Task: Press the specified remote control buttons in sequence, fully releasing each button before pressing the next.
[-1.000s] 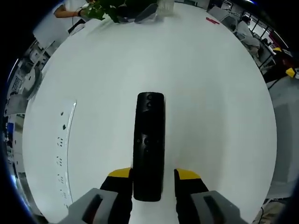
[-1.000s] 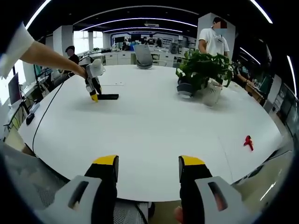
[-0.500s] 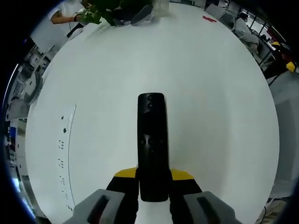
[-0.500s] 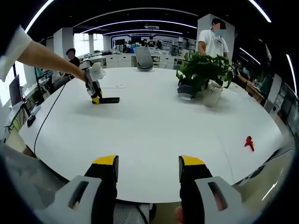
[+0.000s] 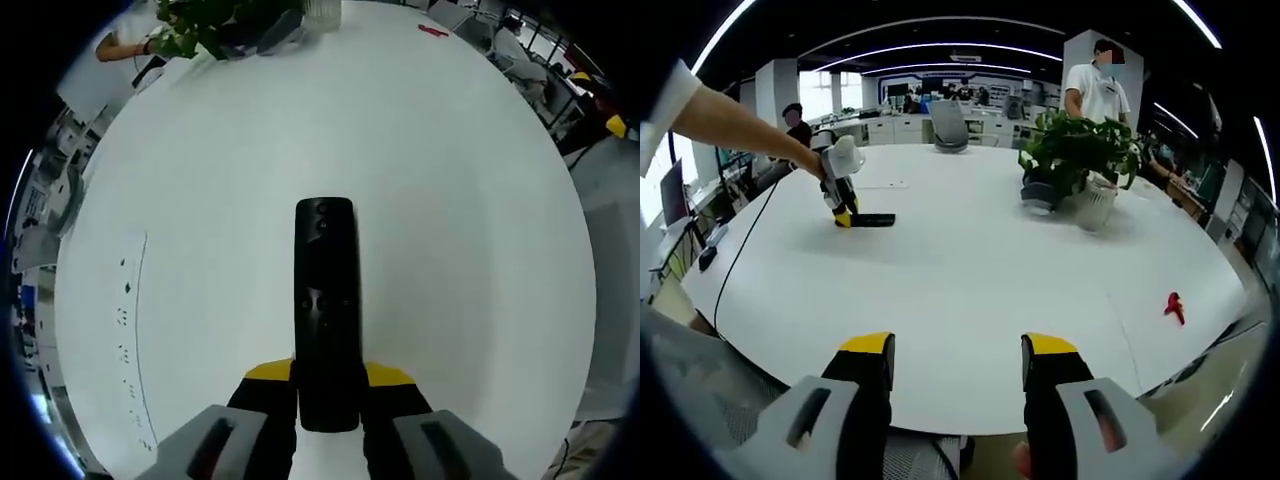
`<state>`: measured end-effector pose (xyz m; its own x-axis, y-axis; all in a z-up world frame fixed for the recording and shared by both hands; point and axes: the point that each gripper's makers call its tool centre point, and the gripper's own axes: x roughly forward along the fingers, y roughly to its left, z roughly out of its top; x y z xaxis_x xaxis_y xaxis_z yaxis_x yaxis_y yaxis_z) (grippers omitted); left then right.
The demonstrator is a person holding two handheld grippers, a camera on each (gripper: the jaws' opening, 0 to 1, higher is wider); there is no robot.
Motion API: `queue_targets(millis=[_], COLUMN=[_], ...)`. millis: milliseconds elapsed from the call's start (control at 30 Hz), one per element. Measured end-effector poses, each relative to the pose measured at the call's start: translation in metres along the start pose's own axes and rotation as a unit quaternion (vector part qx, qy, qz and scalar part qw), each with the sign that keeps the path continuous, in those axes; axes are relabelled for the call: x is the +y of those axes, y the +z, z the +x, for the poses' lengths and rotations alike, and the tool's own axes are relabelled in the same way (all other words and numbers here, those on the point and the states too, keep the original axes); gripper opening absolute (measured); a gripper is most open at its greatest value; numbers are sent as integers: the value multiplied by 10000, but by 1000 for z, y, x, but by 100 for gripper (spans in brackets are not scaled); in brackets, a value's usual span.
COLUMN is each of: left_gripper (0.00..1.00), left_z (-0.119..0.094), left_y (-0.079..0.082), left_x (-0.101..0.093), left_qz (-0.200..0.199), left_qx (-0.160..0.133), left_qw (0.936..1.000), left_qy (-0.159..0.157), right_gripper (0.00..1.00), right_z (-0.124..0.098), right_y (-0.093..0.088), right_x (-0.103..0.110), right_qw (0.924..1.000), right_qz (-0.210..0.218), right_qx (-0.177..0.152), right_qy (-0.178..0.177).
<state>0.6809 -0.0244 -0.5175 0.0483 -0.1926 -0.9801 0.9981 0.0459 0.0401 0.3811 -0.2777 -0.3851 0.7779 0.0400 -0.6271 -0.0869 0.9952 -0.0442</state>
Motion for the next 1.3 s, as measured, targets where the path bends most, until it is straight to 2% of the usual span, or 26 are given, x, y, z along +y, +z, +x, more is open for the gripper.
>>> queue_targets(millis=[500,833,933,1300], left_gripper=[23,23,23,23], left_z=[1,3,3,4], left_y=[2,2,3,6], left_x=[-21,-38,-48,-74], left_qz=[114,-7,38,154], left_qx=[56,-181,-227,-95], left_qw=[9999,9998,9997,9998], left_qy=[-6,-29,-42,-60], right_gripper=[54,53,53,51], right_z=[2,2,2,1], right_y=[-2,-4,-4,-3], right_x=[6,11,13,14], right_qw=[9998,9994,9993,9993], right_qz=[-140,-241,-261,-280], right_qx=[90,188,193,126], right_qy=[86,169,193,228])
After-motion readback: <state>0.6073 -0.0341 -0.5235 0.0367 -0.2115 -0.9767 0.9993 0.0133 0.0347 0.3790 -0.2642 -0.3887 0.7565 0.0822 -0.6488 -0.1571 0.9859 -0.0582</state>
